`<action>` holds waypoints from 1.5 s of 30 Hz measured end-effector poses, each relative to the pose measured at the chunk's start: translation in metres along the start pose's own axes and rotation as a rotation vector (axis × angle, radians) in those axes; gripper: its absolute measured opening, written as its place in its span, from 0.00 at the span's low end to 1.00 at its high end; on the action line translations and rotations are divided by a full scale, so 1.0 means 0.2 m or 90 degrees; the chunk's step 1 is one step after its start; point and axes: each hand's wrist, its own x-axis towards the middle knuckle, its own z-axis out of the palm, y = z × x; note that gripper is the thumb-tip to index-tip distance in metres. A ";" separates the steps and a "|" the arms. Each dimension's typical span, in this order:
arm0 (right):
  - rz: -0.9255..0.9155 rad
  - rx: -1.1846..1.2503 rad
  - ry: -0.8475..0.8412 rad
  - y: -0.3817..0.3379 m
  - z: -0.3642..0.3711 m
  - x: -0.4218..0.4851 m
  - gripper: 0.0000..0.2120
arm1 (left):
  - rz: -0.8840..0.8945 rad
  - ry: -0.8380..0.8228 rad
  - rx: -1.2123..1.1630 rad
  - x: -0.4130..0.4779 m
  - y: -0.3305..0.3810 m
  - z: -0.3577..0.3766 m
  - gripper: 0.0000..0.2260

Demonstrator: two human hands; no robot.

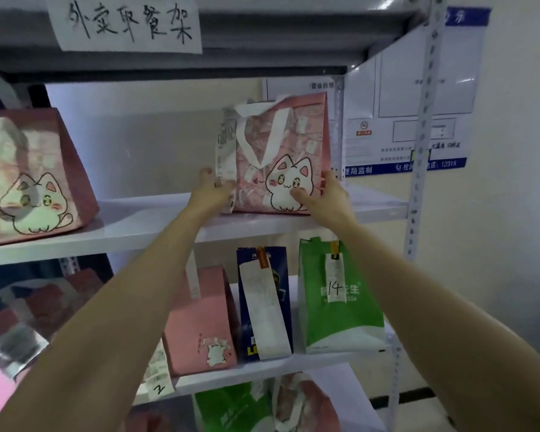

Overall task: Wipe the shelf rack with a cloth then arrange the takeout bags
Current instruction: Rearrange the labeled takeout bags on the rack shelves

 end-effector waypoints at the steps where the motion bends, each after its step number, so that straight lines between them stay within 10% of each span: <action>1: -0.002 0.005 -0.001 0.00 0.02 0.00 0.37 | 0.029 -0.019 0.026 0.01 -0.02 -0.01 0.38; 16: -0.084 0.065 -0.146 -0.44 0.74 -0.09 0.45 | 0.143 0.192 0.192 -0.40 -0.41 -0.79 0.48; 31: -0.103 0.053 -0.198 -0.49 0.67 -0.28 0.46 | 0.120 0.200 0.229 -0.63 -0.42 -0.93 0.43; 45: -0.150 0.116 -0.081 -0.68 0.57 -0.62 0.25 | 0.037 0.258 0.327 -1.09 -0.51 -1.37 0.33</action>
